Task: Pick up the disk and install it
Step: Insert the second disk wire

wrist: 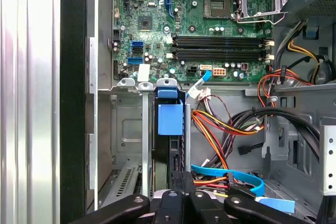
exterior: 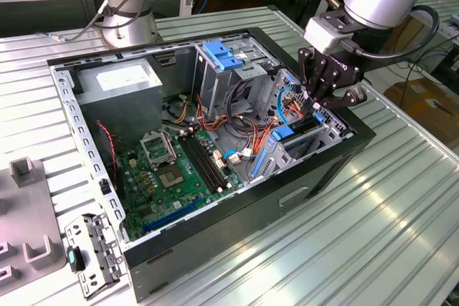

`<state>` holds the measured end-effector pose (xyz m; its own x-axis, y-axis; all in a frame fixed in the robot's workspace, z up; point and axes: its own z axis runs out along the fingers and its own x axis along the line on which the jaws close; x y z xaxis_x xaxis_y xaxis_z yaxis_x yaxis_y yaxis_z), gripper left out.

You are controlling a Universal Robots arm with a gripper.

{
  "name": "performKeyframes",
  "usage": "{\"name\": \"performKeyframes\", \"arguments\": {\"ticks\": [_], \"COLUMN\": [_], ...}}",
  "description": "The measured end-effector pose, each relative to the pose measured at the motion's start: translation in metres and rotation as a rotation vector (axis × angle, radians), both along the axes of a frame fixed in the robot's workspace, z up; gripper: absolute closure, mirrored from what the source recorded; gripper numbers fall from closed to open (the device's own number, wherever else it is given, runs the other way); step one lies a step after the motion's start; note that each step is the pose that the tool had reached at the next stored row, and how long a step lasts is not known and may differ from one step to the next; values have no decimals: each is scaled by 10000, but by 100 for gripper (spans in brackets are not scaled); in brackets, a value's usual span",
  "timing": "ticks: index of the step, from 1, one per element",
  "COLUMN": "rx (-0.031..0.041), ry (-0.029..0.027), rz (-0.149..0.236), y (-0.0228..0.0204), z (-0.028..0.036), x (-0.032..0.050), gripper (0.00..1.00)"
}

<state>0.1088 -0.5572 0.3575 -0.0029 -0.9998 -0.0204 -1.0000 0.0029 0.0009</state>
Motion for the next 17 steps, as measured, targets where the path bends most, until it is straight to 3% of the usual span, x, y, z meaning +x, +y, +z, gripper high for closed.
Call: {"name": "performKeyframes", "arguments": {"ticks": [4,6,7,8,12,16,17], "rx": [-3,-1,-1,-1,-1,-29,-30], "ry": [0,0,0,2,41,132,189], "rz": [1,0,0,0,0,0,1], "y": [1,2,1,2,25,113,151], "z": [4,69,164,209,330,351,352], "x": [-1,-1,-1,-1,-1,-1,-1], "gripper": [89,89,89,89,89,89,89]}}
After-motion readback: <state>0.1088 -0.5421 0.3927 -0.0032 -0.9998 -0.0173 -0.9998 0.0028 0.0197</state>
